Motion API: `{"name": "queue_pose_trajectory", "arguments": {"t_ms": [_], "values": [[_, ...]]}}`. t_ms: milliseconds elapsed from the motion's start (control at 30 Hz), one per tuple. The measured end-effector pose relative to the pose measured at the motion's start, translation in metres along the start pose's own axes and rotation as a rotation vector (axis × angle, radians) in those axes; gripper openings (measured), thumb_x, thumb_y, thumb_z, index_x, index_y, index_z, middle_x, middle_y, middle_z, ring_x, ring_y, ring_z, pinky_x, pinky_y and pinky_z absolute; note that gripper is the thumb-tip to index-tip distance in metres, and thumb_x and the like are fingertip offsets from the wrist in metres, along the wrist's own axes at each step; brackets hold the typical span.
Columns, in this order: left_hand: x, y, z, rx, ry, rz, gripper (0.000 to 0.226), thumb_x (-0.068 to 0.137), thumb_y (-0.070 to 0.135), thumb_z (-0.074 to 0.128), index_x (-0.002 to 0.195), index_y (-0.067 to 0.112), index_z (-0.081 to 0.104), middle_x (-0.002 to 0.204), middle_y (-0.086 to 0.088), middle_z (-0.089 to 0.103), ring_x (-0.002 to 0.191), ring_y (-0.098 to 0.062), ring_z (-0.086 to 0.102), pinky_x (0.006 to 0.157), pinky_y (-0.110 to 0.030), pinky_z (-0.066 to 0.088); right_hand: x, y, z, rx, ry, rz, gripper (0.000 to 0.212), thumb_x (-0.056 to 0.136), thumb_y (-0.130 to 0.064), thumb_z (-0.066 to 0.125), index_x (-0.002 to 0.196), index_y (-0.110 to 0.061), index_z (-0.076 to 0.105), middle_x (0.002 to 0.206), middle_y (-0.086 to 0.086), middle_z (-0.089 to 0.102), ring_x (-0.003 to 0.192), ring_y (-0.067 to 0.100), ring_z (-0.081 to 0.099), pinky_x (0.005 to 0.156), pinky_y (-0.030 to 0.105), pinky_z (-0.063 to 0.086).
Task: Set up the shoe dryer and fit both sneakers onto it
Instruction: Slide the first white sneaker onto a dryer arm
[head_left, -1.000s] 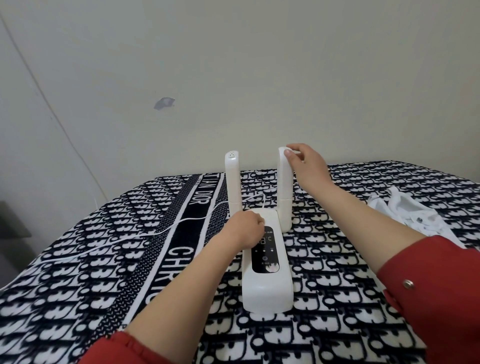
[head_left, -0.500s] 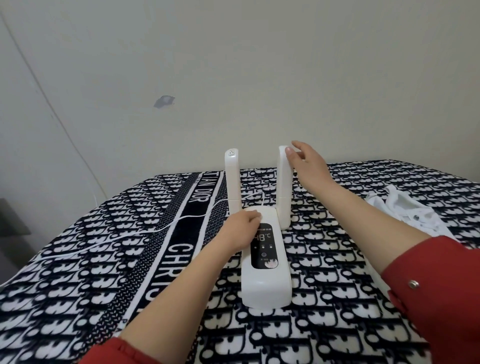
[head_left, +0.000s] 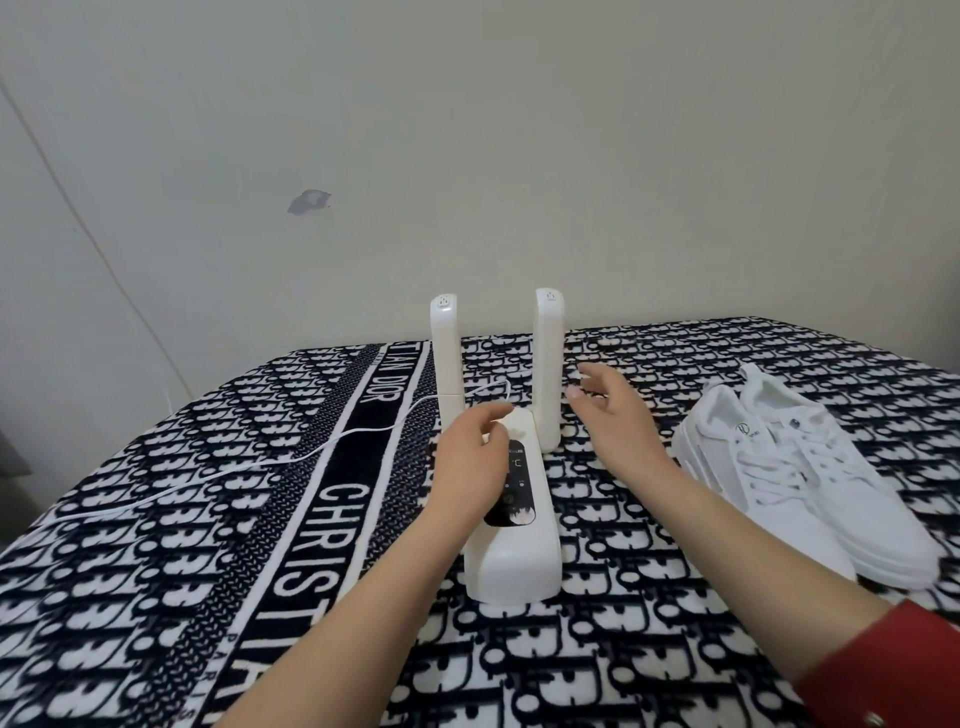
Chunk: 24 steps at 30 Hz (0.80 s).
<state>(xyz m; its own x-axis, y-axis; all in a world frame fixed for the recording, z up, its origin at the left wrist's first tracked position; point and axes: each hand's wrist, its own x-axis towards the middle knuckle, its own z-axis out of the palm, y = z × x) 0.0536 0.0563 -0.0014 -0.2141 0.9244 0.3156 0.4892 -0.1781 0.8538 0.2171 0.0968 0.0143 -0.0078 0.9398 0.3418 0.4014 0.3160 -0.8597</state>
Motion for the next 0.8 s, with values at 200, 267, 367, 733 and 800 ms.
{"name": "queue_pose_trajectory", "arguments": {"t_ms": [200, 267, 367, 733, 800], "values": [[-0.003, 0.023, 0.023, 0.022, -0.059, 0.077, 0.035, 0.093, 0.012, 0.044, 0.120, 0.023, 0.063, 0.121, 0.008, 0.063, 0.107, -0.006, 0.057, 0.094, -0.026, 0.046, -0.012, 0.009, -0.027, -0.125, 0.014, -0.017, 0.049, 0.088, -0.020, 0.067, 0.134, -0.024, 0.051, 0.134, -0.002, 0.055, 0.116, 0.014, 0.054, 0.092, 0.025, 0.038], [-0.004, 0.029, 0.034, 0.007, -0.084, 0.077, 0.035, 0.092, 0.013, 0.045, 0.119, 0.024, 0.064, 0.121, 0.008, 0.063, 0.108, -0.005, 0.057, 0.094, -0.025, 0.045, -0.017, 0.016, -0.039, -0.185, 0.034, -0.019, 0.051, 0.085, -0.019, 0.070, 0.133, -0.024, 0.052, 0.133, -0.002, 0.055, 0.114, 0.013, 0.053, 0.093, 0.025, 0.038], [-0.005, 0.040, 0.053, -0.007, -0.128, 0.067, 0.035, 0.091, 0.013, 0.046, 0.118, 0.025, 0.064, 0.118, 0.008, 0.065, 0.103, -0.007, 0.058, 0.088, -0.024, 0.046, -0.023, 0.025, -0.061, -0.270, 0.076, 0.002, 0.053, 0.083, -0.018, 0.071, 0.133, -0.024, 0.052, 0.134, -0.001, 0.055, 0.119, 0.015, 0.053, 0.099, 0.029, 0.040], [-0.012, 0.055, 0.121, -0.073, -0.342, -0.069, 0.036, 0.091, 0.015, 0.050, 0.125, 0.020, 0.059, 0.122, 0.005, 0.062, 0.111, -0.012, 0.056, 0.094, -0.027, 0.044, -0.051, 0.065, -0.133, -0.474, 0.170, 0.104, 0.062, 0.082, -0.018, 0.072, 0.139, -0.016, 0.045, 0.139, 0.005, 0.051, 0.128, 0.019, 0.045, 0.097, 0.025, 0.031], [-0.014, 0.055, 0.131, -0.069, -0.373, -0.085, 0.037, 0.090, 0.018, 0.052, 0.126, 0.019, 0.058, 0.123, 0.003, 0.061, 0.110, -0.012, 0.056, 0.093, -0.028, 0.044, -0.054, 0.069, -0.138, -0.486, 0.190, 0.118, 0.063, 0.082, -0.022, 0.073, 0.138, -0.015, 0.045, 0.138, 0.005, 0.051, 0.128, 0.020, 0.045, 0.101, 0.028, 0.033]]}}
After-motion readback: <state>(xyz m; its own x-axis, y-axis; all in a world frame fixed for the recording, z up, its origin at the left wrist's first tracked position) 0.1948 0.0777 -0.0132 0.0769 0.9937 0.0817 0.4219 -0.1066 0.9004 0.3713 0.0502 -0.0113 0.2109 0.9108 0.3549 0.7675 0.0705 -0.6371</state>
